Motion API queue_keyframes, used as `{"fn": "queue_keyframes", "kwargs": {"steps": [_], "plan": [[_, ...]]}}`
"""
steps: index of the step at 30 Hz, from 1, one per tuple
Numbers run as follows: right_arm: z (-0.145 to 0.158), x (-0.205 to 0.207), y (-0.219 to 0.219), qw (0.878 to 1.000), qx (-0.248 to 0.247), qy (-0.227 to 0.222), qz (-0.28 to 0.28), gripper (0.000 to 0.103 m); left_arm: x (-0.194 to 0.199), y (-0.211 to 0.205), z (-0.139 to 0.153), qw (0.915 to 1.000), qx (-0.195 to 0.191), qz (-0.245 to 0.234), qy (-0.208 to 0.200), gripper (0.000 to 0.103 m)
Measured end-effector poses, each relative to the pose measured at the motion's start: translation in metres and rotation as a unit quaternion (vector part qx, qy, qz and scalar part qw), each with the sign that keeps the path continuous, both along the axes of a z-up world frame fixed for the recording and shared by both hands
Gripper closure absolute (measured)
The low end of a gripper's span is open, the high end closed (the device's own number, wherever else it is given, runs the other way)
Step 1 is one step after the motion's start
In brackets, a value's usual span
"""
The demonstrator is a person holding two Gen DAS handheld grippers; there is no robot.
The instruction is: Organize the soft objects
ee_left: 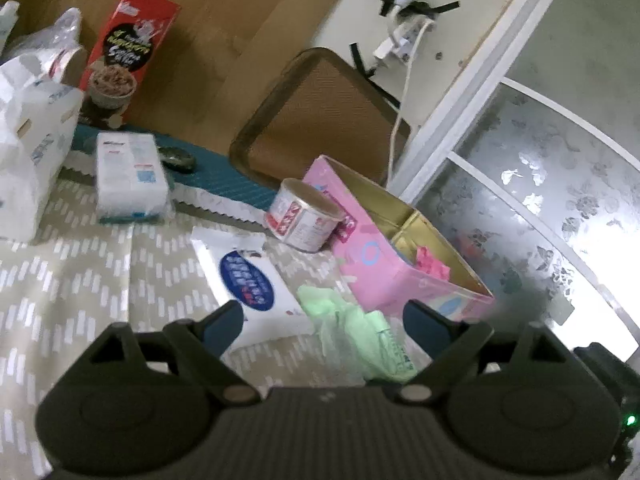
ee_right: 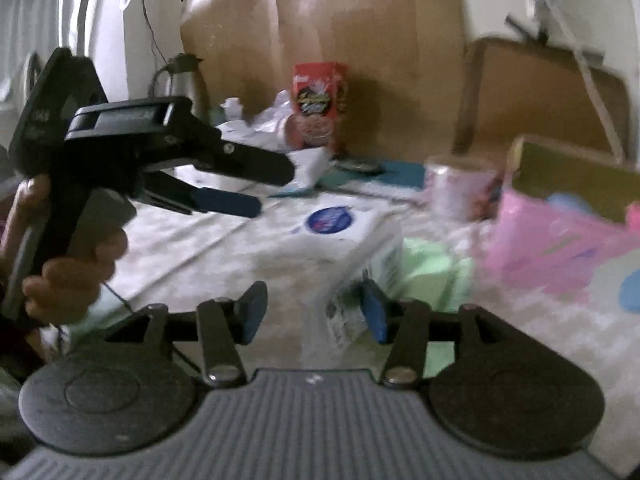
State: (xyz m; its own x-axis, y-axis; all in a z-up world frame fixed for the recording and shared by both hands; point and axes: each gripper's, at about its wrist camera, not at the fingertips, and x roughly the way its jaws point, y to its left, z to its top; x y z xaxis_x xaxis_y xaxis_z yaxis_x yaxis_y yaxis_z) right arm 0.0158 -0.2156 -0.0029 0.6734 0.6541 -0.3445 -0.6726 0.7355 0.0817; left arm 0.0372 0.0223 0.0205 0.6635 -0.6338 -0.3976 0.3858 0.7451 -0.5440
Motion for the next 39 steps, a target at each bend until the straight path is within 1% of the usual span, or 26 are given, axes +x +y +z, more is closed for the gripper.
{"fn": "queue_keyframes", "kwargs": {"steps": [1, 2, 5, 7, 8, 10, 11, 12, 13, 14, 15, 16, 17, 18, 20, 21, 22, 24, 26, 29, 32, 35, 39], "plan": [[-0.002, 0.006, 0.004, 1.000, 0.002, 0.023, 0.011, 0.045, 0.001, 0.000, 0.000, 1.0000, 0.003, 0.003, 0.005, 0.015], [-0.004, 0.009, 0.007, 0.999, 0.002, 0.034, 0.012, 0.045, 0.001, 0.001, -0.001, 0.9999, 0.005, 0.004, 0.011, 0.015], [-0.005, 0.007, 0.005, 1.000, 0.008, 0.024, 0.002, 0.045, 0.004, 0.000, -0.006, 0.9995, 0.014, -0.004, 0.030, 0.021], [-0.005, 0.008, 0.000, 1.000, 0.006, 0.026, -0.014, 0.041, 0.006, -0.004, -0.010, 0.9989, 0.013, -0.018, 0.042, 0.028], [-0.006, 0.009, 0.000, 0.999, 0.004, 0.030, -0.018, 0.040, 0.007, -0.007, -0.012, 0.9984, 0.011, -0.028, 0.048, 0.029], [-0.009, 0.010, 0.001, 0.999, 0.000, 0.042, -0.011, 0.031, 0.009, -0.016, -0.014, 0.9973, 0.017, -0.044, 0.056, 0.031], [-0.014, 0.010, 0.001, 0.999, -0.004, 0.046, -0.004, 0.029, 0.010, -0.023, -0.016, 0.9964, 0.028, -0.051, 0.062, 0.031], [-0.016, 0.009, 0.005, 0.999, -0.012, 0.046, -0.001, 0.026, 0.012, -0.029, -0.019, 0.9948, 0.041, -0.059, 0.072, 0.033], [-0.018, 0.005, 0.010, 0.999, -0.025, 0.029, -0.003, 0.026, 0.010, -0.036, -0.022, 0.9939, 0.053, -0.067, 0.071, 0.034], [-0.020, 0.003, 0.016, 0.999, -0.040, 0.015, -0.006, 0.027, 0.007, -0.042, -0.022, 0.9938, 0.063, -0.070, 0.060, 0.035], [-0.023, 0.000, 0.020, 0.998, -0.054, -0.001, -0.009, 0.034, 0.005, -0.047, -0.022, 0.9937, 0.069, -0.070, 0.055, 0.035], [-0.024, -0.002, 0.024, 0.998, -0.064, -0.018, -0.010, 0.042, 0.003, -0.050, -0.021, 0.9937, 0.076, -0.064, 0.050, 0.035], [-0.025, -0.004, 0.025, 0.998, -0.059, -0.023, -0.009, 0.044, 0.003, -0.050, -0.021, 0.9939, 0.077, -0.062, 0.050, 0.035], [-0.025, -0.003, 0.027, 0.998, -0.056, -0.023, -0.019, 0.045, 0.004, -0.047, -0.021, 0.9945, 0.065, -0.060, 0.056, 0.036], [-0.024, -0.001, 0.024, 0.999, -0.045, -0.021, -0.022, 0.046, 0.006, -0.040, -0.017, 0.9958, 0.033, -0.058, 0.063, 0.037], [-0.021, -0.003, 0.021, 0.999, -0.037, -0.027, -0.021, 0.047, 0.005, -0.040, -0.010, 0.9965, 0.025, -0.060, 0.053, 0.038], [-0.017, -0.007, 0.019, 0.998, -0.030, -0.043, -0.022, 0.047, 0.004, -0.041, -0.003, 0.9969, 0.025, -0.063, 0.041, 0.038], [-0.007, -0.016, 0.015, 0.995, -0.023, -0.087, -0.031, 0.047, 0.006, -0.054, 0.016, 0.9970, 0.038, -0.067, 0.008, 0.038], [0.005, -0.019, 0.009, 0.992, -0.011, -0.120, -0.047, 0.047, 0.013, -0.068, 0.033, 0.9957, 0.050, -0.075, -0.021, 0.038], [0.019, -0.013, -0.004, 0.985, 0.002, -0.150, -0.083, 0.047, 0.033, -0.094, 0.054, 0.9927, 0.048, -0.098, -0.052, 0.038], [0.030, -0.004, -0.027, 0.977, 0.014, -0.167, -0.129, 0.047, 0.055, -0.128, 0.066, 0.9888, 0.044, -0.124, -0.071, 0.038], [0.035, 0.009, -0.050, 0.969, 0.016, -0.178, -0.172, 0.047, 0.076, -0.170, 0.069, 0.9849, 0.051, -0.145, -0.080, 0.038], [0.031, 0.037, -0.082, 0.963, 0.028, -0.153, -0.220, 0.047, 0.095, -0.218, 0.061, 0.9818, 0.071, -0.160, -0.073, 0.038]]}}
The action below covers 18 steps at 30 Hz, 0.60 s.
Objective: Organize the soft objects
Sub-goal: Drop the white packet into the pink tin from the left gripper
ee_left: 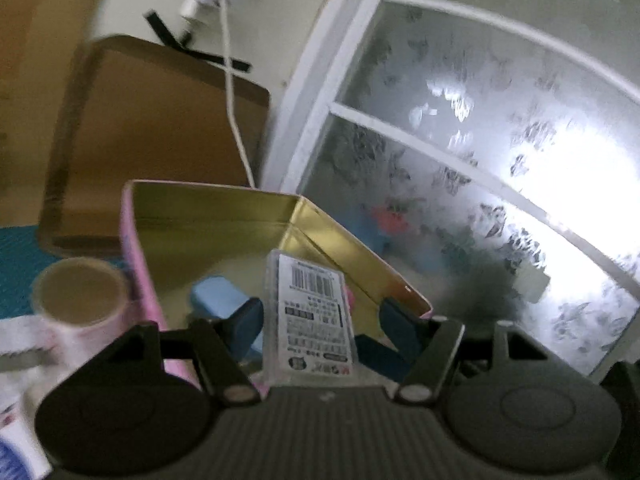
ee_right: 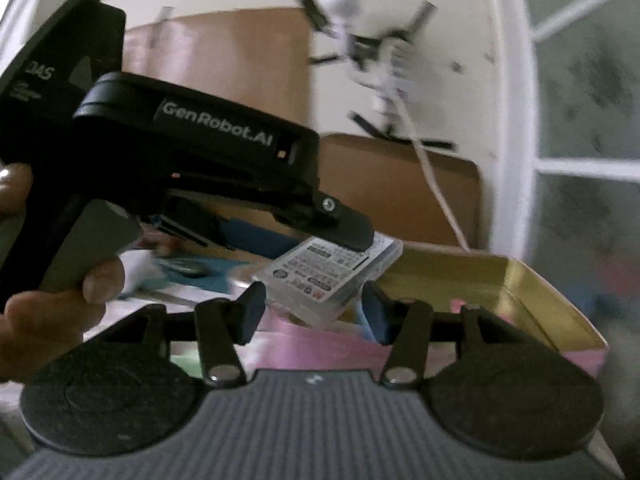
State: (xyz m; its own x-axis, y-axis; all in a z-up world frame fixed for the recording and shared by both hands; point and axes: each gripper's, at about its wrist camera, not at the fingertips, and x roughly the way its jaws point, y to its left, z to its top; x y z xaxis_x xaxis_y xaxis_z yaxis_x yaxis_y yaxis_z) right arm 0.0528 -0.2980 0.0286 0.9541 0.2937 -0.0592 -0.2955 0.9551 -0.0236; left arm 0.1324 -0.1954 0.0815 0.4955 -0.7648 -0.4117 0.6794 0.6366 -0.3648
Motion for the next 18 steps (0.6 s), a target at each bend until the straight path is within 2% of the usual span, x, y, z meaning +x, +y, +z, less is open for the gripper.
{"fn": "queue_keyframes", "kwargs": {"steps": [2, 4, 6, 7, 10, 13, 18], "plan": [[-0.004, 0.007, -0.013, 1.000, 0.013, 0.012, -0.015, 0.047, 0.008, -0.019, -0.007, 0.9999, 0.015, -0.003, 0.006, 0.038], [-0.005, 0.022, -0.024, 0.999, 0.027, 0.024, -0.027, 0.047, 0.016, -0.034, -0.015, 0.9993, 0.031, -0.003, 0.018, 0.032], [-0.008, 0.035, -0.031, 0.998, 0.035, 0.034, -0.045, 0.047, 0.020, -0.041, -0.020, 0.9987, 0.047, 0.013, 0.015, 0.032], [-0.009, 0.043, -0.034, 0.996, 0.032, 0.035, -0.071, 0.047, 0.020, -0.040, -0.020, 0.9985, 0.050, 0.021, 0.013, 0.032], [-0.016, 0.063, -0.045, 0.988, 0.036, 0.052, -0.142, 0.047, 0.010, -0.020, -0.014, 0.9993, 0.030, 0.023, 0.005, 0.032], [-0.019, 0.056, -0.060, 0.985, 0.083, 0.051, -0.141, 0.047, -0.012, 0.013, -0.005, 0.9988, 0.020, 0.033, -0.029, 0.029], [-0.020, 0.018, -0.054, 0.986, 0.116, 0.024, -0.116, 0.046, -0.039, 0.079, -0.006, 0.9982, -0.001, 0.055, -0.023, 0.029]]}}
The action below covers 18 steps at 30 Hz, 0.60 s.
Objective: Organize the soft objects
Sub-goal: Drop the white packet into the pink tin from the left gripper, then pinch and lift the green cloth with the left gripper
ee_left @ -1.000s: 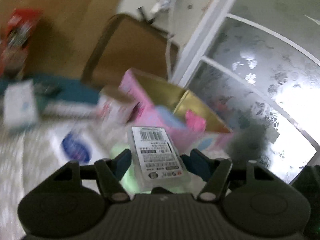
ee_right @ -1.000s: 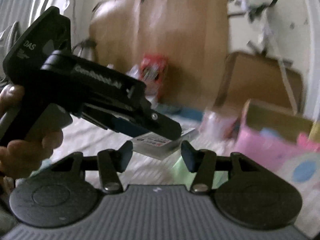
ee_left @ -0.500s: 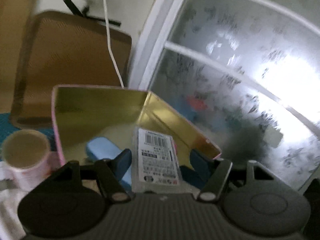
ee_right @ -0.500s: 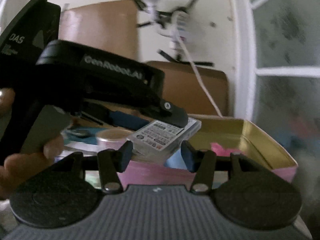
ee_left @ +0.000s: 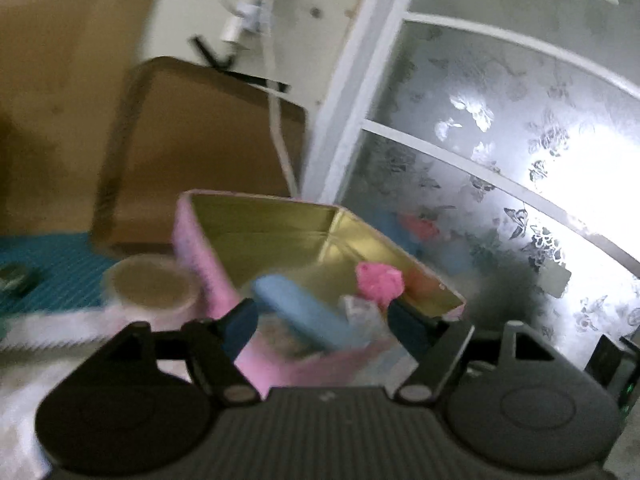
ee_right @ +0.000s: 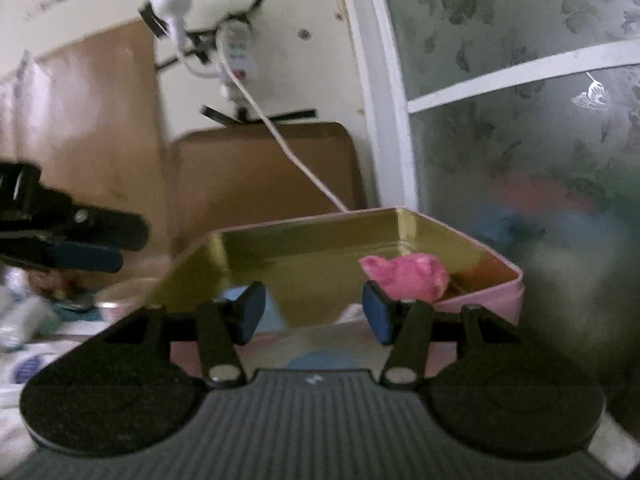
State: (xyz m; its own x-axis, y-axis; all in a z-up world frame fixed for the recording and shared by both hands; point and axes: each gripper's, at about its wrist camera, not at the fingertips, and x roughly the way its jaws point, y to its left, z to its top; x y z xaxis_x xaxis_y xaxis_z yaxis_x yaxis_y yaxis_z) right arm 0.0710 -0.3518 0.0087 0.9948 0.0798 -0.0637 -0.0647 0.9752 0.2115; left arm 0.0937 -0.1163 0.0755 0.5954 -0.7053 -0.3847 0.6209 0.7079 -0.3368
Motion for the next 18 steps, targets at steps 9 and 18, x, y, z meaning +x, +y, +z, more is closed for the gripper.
{"fn": "queue_keyframes", "kwargs": {"steps": [9, 18], "plan": [[-0.023, -0.039, 0.061, 0.970, -0.038, 0.082, 0.224, 0.043, -0.034, 0.101, -0.061, 0.9906, -0.004, 0.071, 0.117, 0.029], [-0.024, -0.030, 0.136, 0.950, -0.162, 0.110, 0.245, 0.082, -0.045, 0.135, -0.071, 0.9857, -0.043, 0.088, 0.137, 0.024]]}}
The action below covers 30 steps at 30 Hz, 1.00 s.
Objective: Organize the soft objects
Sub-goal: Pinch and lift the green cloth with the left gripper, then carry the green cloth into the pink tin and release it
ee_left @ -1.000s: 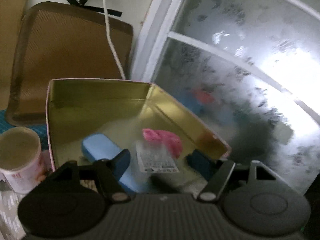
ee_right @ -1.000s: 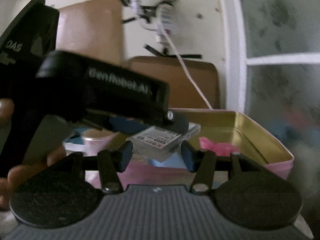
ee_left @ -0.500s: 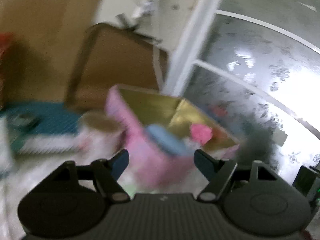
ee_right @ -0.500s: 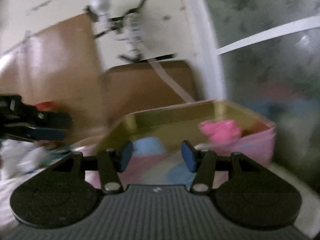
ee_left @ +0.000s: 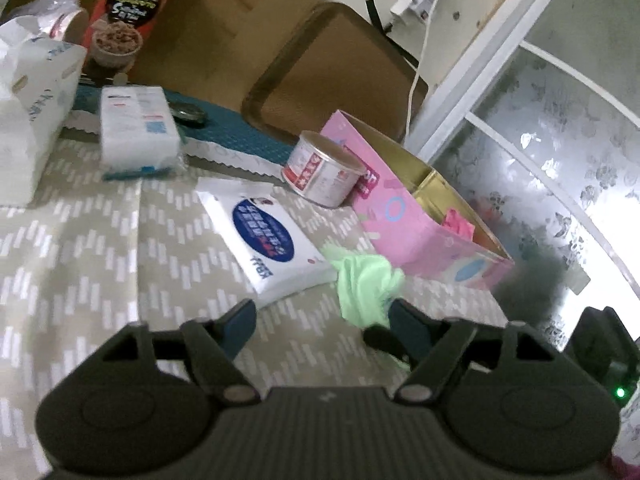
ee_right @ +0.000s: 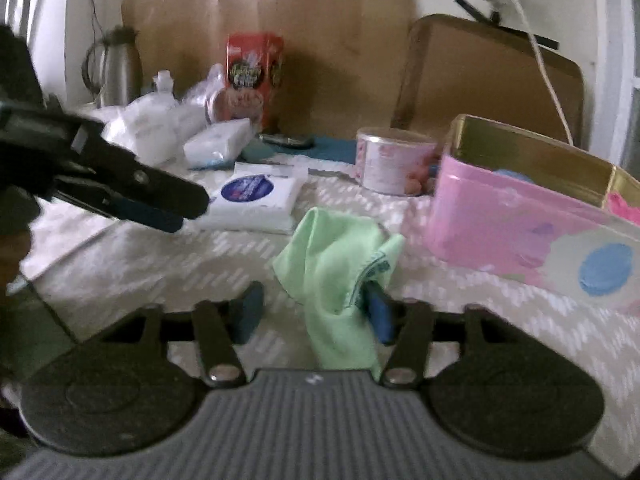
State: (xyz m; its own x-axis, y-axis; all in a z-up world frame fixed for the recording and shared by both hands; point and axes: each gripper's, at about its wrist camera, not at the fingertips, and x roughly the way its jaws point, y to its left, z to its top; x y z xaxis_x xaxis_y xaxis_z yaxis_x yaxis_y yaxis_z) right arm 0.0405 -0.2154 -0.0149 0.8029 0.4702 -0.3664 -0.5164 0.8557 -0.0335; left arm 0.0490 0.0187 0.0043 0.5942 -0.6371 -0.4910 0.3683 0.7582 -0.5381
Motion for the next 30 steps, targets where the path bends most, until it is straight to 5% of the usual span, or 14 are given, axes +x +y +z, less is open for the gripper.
{"fn": "queue_keyframes", "kwargs": {"steps": [1, 6, 12, 14, 16, 17, 20, 21, 22, 24, 25, 26, 30], "plan": [[0.002, 0.002, 0.007, 1.000, 0.000, 0.004, 0.010, 0.093, 0.000, 0.001, 0.000, 1.0000, -0.003, 0.001, 0.000, 0.024], [0.010, -0.011, 0.032, 0.995, 0.023, 0.029, 0.088, 0.093, -0.005, 0.014, 0.004, 0.9999, -0.015, 0.000, -0.002, 0.024], [0.012, -0.040, 0.058, 0.983, -0.010, -0.029, 0.181, 0.091, -0.006, 0.023, 0.003, 0.9992, 0.026, 0.029, 0.006, 0.035], [0.010, -0.036, 0.058, 0.986, -0.019, -0.029, 0.162, 0.082, -0.005, 0.026, 0.001, 0.9994, 0.020, 0.027, 0.011, 0.035], [0.012, -0.034, 0.050, 0.990, -0.008, -0.020, 0.142, 0.051, -0.006, 0.026, -0.001, 0.9996, 0.016, 0.022, 0.012, 0.035], [0.013, -0.035, 0.044, 0.991, 0.003, -0.020, 0.133, 0.045, -0.006, 0.024, -0.001, 0.9996, 0.018, 0.021, 0.009, 0.035], [0.014, -0.029, 0.033, 0.992, 0.023, -0.009, 0.122, 0.043, 0.000, 0.017, -0.003, 0.9996, 0.023, 0.012, 0.013, 0.050], [0.013, -0.026, 0.032, 0.992, 0.023, 0.000, 0.122, 0.042, 0.002, 0.014, -0.004, 0.9996, 0.020, 0.008, 0.017, 0.064], [0.011, -0.024, 0.033, 0.992, 0.022, 0.010, 0.122, 0.043, 0.003, 0.011, -0.006, 0.9995, 0.019, 0.000, 0.023, 0.085], [0.005, -0.021, 0.037, 0.991, 0.020, 0.028, 0.126, 0.052, 0.006, 0.003, -0.010, 0.9988, 0.006, -0.025, 0.041, 0.095], [0.002, -0.023, 0.037, 0.991, 0.021, 0.023, 0.127, 0.084, 0.006, -0.002, -0.009, 0.9986, -0.001, -0.031, 0.044, 0.095], [0.003, -0.023, 0.039, 0.990, 0.020, 0.021, 0.136, 0.096, 0.006, -0.007, -0.003, 0.9990, 0.004, -0.030, 0.034, 0.095], [0.012, -0.030, 0.034, 0.992, 0.026, -0.029, 0.117, 0.096, 0.019, -0.034, 0.035, 0.9981, 0.013, -0.058, -0.016, 0.095]]}}
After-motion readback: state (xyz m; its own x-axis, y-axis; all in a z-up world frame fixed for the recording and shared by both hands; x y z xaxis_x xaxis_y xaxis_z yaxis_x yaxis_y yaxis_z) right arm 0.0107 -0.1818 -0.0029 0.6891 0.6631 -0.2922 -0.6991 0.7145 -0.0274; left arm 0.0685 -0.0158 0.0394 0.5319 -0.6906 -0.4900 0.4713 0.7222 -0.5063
